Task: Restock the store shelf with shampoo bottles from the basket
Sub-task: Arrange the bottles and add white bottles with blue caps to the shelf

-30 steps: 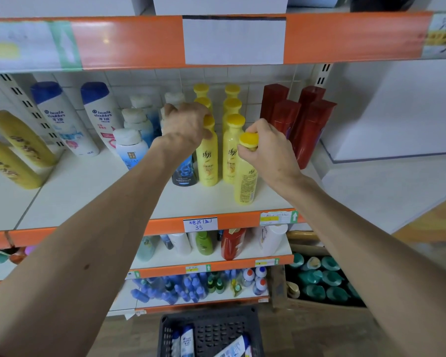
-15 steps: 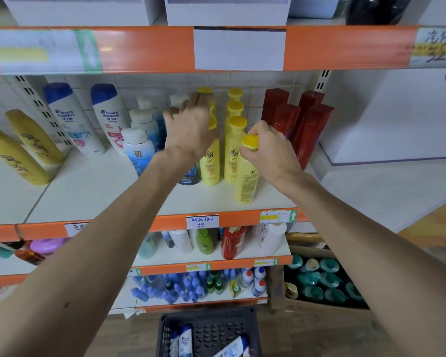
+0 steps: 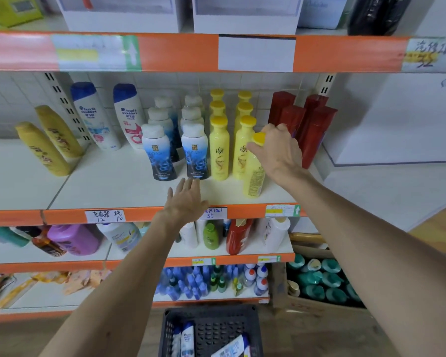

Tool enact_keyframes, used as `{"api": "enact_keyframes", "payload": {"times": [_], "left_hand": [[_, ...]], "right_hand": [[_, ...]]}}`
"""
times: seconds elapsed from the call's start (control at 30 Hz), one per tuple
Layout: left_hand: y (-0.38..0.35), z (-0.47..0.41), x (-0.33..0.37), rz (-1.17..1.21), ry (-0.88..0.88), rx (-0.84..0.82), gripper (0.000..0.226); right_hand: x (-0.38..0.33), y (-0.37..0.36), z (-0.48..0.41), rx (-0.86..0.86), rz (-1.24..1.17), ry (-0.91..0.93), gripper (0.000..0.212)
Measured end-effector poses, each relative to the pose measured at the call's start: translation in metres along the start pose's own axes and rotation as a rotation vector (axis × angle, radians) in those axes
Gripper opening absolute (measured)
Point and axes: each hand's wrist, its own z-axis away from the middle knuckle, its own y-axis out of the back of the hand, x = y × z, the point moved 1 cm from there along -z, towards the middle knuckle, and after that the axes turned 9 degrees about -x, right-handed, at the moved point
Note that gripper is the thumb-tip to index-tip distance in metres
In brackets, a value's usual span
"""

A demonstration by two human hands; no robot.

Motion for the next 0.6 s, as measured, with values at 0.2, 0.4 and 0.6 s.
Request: {"api": "enact_keyframes", "payload": {"times": [0.2,0.4,0.6], "left_hand": [[0.016,0.006,0.013,0.003,-0.038,0.018,0.067],[0.02,0.013,0.011,0.016,-0.045,0.062,0.062],[0.019,0.018,0.009,-0.013,-0.036,0.051,0.058]], "right_hand": [[-0.007,0.005,0.004,-0.07,-0.061,0.034,0.044],[-0.01,0.02,0.0,-0.264,-0.08,0.099,0.043],[-0.015,0.033,-0.004,-0.428,-0.076,0.125,0.025]]}}
